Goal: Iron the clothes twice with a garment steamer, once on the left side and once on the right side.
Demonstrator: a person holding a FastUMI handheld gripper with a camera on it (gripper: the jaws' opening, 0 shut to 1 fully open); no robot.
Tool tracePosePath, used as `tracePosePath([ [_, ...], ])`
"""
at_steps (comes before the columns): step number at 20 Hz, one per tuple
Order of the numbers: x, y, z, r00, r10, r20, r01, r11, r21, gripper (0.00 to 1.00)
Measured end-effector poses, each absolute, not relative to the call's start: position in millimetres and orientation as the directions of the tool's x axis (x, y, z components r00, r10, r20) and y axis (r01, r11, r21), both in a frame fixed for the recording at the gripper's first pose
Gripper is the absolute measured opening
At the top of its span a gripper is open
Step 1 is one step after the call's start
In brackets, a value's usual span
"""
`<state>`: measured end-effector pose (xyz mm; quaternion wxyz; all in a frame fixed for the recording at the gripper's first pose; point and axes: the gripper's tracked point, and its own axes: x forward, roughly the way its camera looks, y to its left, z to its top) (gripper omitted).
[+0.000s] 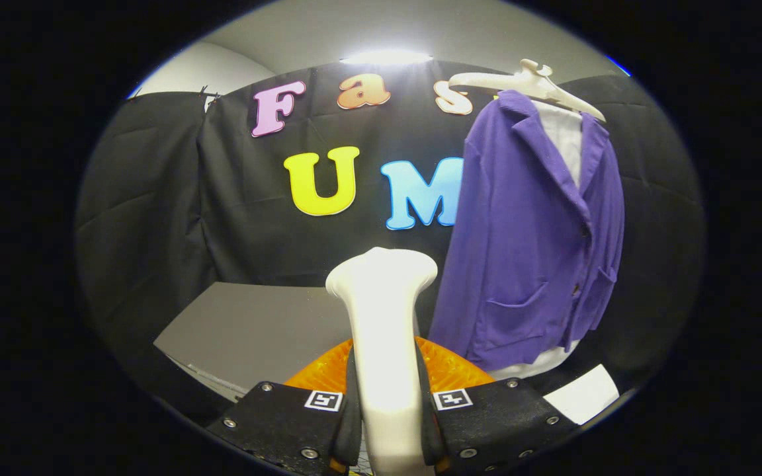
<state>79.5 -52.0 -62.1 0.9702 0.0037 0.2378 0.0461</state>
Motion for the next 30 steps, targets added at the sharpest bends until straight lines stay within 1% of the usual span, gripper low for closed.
tracePosePath([
  [5, 41, -115, -46, 0.906, 0.066, -0.418, -0.079, 0.997, -0.013, 0.36],
  [7, 36, -134, -41, 0.908, 0.056, -0.414, -0.071, 0.997, -0.022, 0.35],
  [10, 40, -165, -32, 0.915, -0.003, -0.404, -0.030, 0.997, -0.076, 0.36],
  [17, 70, -204, 1, 0.940, -0.094, -0.327, 0.068, 0.994, -0.090, 0.35],
  [20, 90, -212, 9, 0.944, -0.137, -0.299, 0.102, 0.986, -0.131, 0.35],
  [27, 134, -215, 29, 0.969, -0.133, -0.209, 0.121, 0.990, -0.070, 0.35],
  [30, 155, -226, 34, 0.970, -0.168, -0.179, 0.157, 0.985, -0.073, 0.35],
])
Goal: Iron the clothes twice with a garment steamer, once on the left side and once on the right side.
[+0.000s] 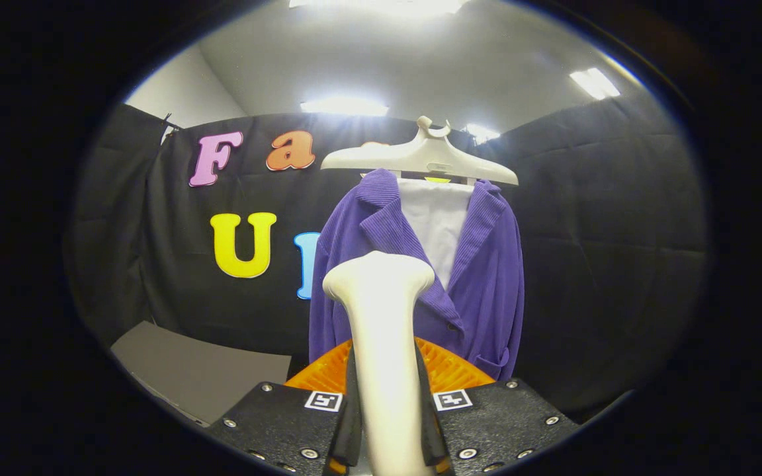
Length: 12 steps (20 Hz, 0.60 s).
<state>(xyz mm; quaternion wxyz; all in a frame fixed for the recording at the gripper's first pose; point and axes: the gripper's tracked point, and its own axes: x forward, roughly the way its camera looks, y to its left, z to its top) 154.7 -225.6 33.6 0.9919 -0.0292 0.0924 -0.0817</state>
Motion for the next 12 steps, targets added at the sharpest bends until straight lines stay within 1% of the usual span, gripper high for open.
tracePosePath([
  [5, 181, -233, 32, 0.968, -0.191, -0.161, 0.182, 0.981, -0.065, 0.35],
  [8, 188, -231, 24, 0.971, -0.183, -0.155, 0.177, 0.983, -0.056, 0.35],
  [12, 195, -231, -1, 0.966, -0.172, -0.193, 0.165, 0.985, -0.051, 0.35],
])
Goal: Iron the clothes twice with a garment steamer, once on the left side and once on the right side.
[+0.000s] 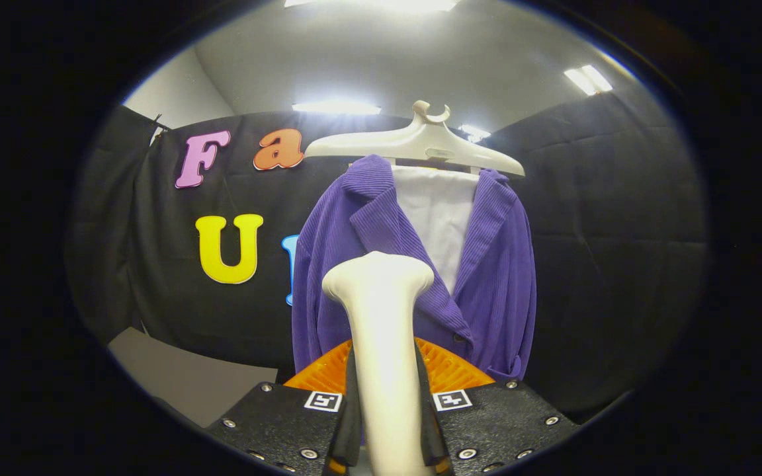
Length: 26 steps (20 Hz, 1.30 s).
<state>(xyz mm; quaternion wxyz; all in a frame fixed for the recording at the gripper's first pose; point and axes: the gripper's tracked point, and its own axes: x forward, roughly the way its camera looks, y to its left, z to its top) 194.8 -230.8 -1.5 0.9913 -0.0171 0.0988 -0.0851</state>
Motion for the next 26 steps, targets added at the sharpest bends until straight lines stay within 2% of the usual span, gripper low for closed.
tracePosePath([
  [12, 182, -227, -108, 0.908, -0.167, -0.383, 0.160, 0.986, -0.050, 0.36],
  [26, 147, -241, -193, 0.832, -0.157, -0.532, 0.176, 0.984, -0.016, 0.36],
])
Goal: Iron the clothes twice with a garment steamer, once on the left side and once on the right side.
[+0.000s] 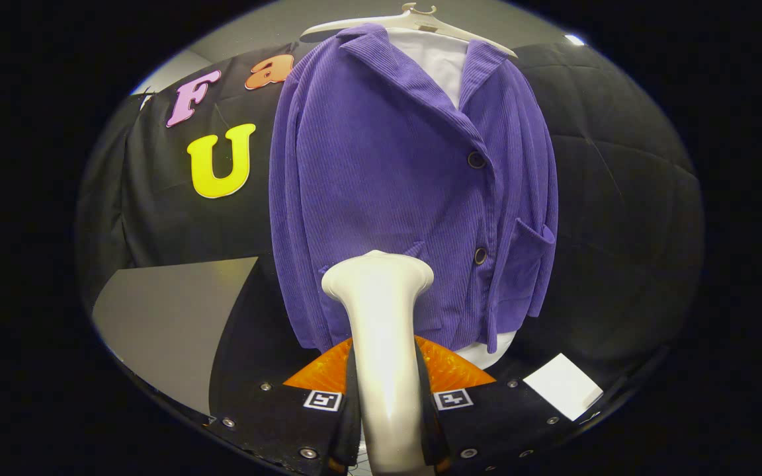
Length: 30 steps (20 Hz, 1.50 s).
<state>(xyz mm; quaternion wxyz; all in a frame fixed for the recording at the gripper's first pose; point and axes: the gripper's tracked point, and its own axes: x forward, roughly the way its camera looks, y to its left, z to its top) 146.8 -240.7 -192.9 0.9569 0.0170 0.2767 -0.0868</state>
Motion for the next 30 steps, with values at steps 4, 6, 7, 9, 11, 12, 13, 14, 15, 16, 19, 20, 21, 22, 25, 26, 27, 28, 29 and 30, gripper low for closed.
tracePosePath([
  [4, 140, -242, -208, 0.830, -0.142, -0.539, 0.190, 0.981, 0.034, 0.37],
  [6, 138, -241, -213, 0.833, -0.136, -0.536, 0.205, 0.976, 0.070, 0.37],
  [7, 137, -241, -215, 0.834, -0.135, -0.536, 0.211, 0.974, 0.083, 0.37],
  [9, 134, -241, -222, 0.833, -0.125, -0.538, 0.223, 0.968, 0.119, 0.37],
  [11, 129, -244, -236, 0.817, -0.127, -0.563, 0.241, 0.961, 0.132, 0.37],
  [12, 124, -249, -247, 0.795, -0.143, -0.590, 0.255, 0.960, 0.111, 0.37],
  [13, 122, -252, -258, 0.775, -0.150, -0.614, 0.259, 0.961, 0.092, 0.37],
  [14, 120, -251, -266, 0.761, -0.153, -0.631, 0.261, 0.962, 0.081, 0.37],
  [15, 119, -251, -270, 0.752, -0.152, -0.642, 0.262, 0.962, 0.080, 0.37],
  [16, 118, -252, -271, 0.751, -0.150, -0.643, 0.264, 0.961, 0.083, 0.37],
  [19, 118, -254, -268, 0.747, -0.146, -0.649, 0.271, 0.958, 0.097, 0.37],
  [20, 118, -254, -267, 0.743, -0.147, -0.653, 0.274, 0.957, 0.097, 0.37],
  [21, 117, -255, -265, 0.740, -0.146, -0.657, 0.275, 0.957, 0.096, 0.37],
  [22, 117, -257, -262, 0.737, -0.147, -0.660, 0.274, 0.957, 0.093, 0.37],
  [25, 118, -269, -233, 0.753, -0.152, -0.640, 0.272, 0.958, 0.093, 0.37],
  [26, 117, -275, -219, 0.766, -0.155, -0.624, 0.273, 0.957, 0.097, 0.37],
  [27, 119, -281, -205, 0.779, -0.156, -0.607, 0.275, 0.956, 0.106, 0.37],
  [28, 119, -287, -192, 0.793, -0.155, -0.589, 0.273, 0.955, 0.116, 0.37],
  [29, 120, -293, -178, 0.807, -0.156, -0.570, 0.273, 0.954, 0.125, 0.37],
  [30, 120, -301, -165, 0.819, -0.157, -0.553, 0.273, 0.953, 0.134, 0.37],
])
